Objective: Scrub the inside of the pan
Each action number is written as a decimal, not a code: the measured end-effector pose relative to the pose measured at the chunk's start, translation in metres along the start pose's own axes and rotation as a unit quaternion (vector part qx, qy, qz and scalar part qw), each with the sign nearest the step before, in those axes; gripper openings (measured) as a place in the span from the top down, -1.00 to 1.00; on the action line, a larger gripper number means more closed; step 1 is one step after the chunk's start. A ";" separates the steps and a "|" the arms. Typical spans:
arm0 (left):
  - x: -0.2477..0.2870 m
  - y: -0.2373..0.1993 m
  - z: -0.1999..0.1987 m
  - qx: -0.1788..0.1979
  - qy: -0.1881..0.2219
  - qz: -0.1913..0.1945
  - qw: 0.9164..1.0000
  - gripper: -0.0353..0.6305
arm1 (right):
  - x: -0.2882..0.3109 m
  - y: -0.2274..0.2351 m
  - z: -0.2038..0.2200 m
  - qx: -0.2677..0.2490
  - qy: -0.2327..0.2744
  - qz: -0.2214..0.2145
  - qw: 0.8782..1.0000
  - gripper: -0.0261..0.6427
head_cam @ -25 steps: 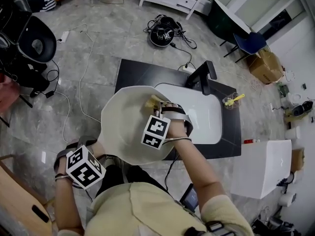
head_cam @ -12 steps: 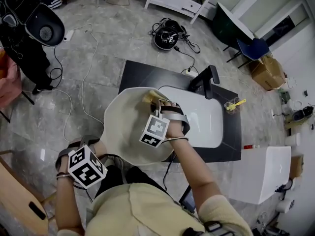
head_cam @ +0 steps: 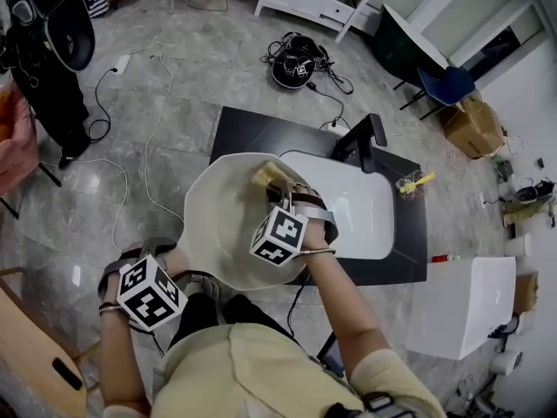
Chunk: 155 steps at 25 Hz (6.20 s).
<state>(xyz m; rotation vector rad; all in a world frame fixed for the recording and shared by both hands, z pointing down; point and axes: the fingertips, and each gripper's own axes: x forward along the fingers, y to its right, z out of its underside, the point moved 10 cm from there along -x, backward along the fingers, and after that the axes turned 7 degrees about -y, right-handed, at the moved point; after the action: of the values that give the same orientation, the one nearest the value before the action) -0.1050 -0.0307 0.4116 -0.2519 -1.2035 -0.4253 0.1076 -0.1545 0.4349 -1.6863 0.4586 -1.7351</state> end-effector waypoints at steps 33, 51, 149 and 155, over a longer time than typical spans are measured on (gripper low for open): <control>-0.019 0.009 -0.028 0.048 0.080 -0.006 0.996 0.08 | -0.014 -0.009 0.012 0.107 0.006 -0.078 0.991 0.77; 0.005 0.017 -0.034 0.064 0.052 0.022 0.996 0.08 | 0.034 -0.015 -0.024 0.092 -0.035 -0.115 0.988 0.77; 0.011 0.020 -0.038 0.092 0.046 0.030 0.994 0.11 | 0.032 -0.024 -0.005 -0.088 -0.107 -0.113 0.984 0.77; 0.011 0.021 -0.038 0.094 0.047 0.028 0.994 0.12 | 0.034 -0.026 -0.017 -0.080 -0.068 -0.092 0.990 0.77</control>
<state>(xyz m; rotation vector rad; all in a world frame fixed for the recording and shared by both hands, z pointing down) -0.0601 -0.0296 0.4099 -0.1016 -1.1328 -0.2700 0.0869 -0.1620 0.4759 -2.0034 0.3990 -1.7356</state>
